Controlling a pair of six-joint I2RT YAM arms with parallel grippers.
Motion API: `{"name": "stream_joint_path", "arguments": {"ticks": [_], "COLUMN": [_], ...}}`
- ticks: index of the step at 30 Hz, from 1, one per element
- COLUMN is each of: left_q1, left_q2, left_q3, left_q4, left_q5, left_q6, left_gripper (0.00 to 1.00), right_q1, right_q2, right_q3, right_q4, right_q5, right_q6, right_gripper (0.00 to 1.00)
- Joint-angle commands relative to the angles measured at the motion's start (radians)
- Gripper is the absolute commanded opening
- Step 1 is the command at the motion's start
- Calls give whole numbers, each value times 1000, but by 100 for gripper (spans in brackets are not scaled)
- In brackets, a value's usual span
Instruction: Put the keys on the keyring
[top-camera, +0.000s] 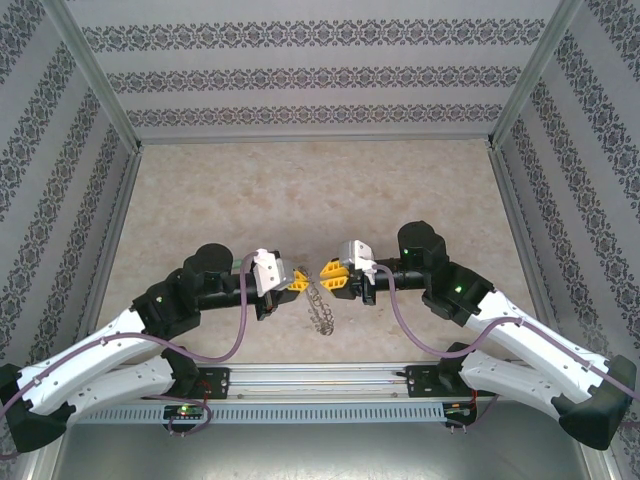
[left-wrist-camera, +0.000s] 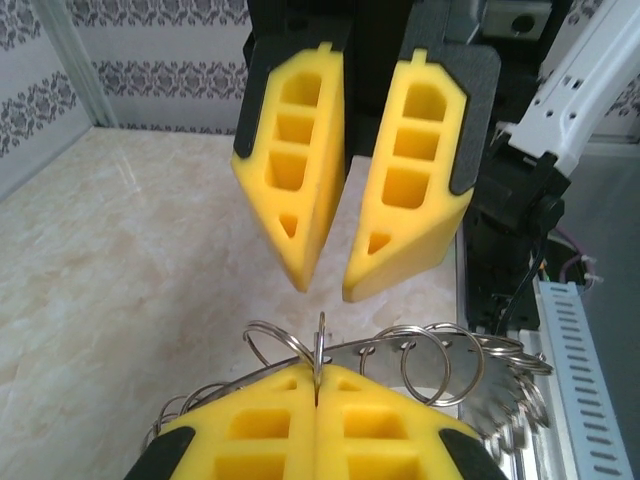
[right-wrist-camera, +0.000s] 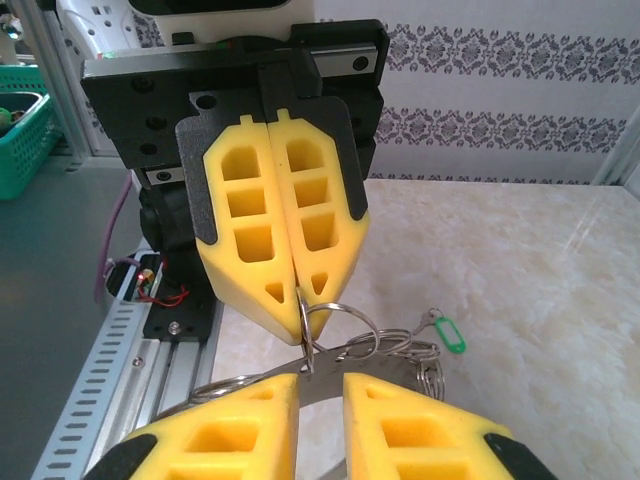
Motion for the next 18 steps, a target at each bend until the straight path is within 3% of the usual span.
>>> {"name": "stream_joint_path", "arguments": {"ticks": [1, 18], "left_q1": [-14, -13], "left_q2": [-26, -31], "left_q3": [-22, -42], "left_q4": [134, 177], "left_q5": [36, 61], "left_q6": [-37, -59], "left_gripper": [0, 0], "right_q1": [8, 13], "right_q2": [-8, 27], "right_q3": [16, 32], "right_q4": [19, 31], "right_q5": [-65, -106], "right_q6": [19, 35], "right_gripper": [20, 19]}}
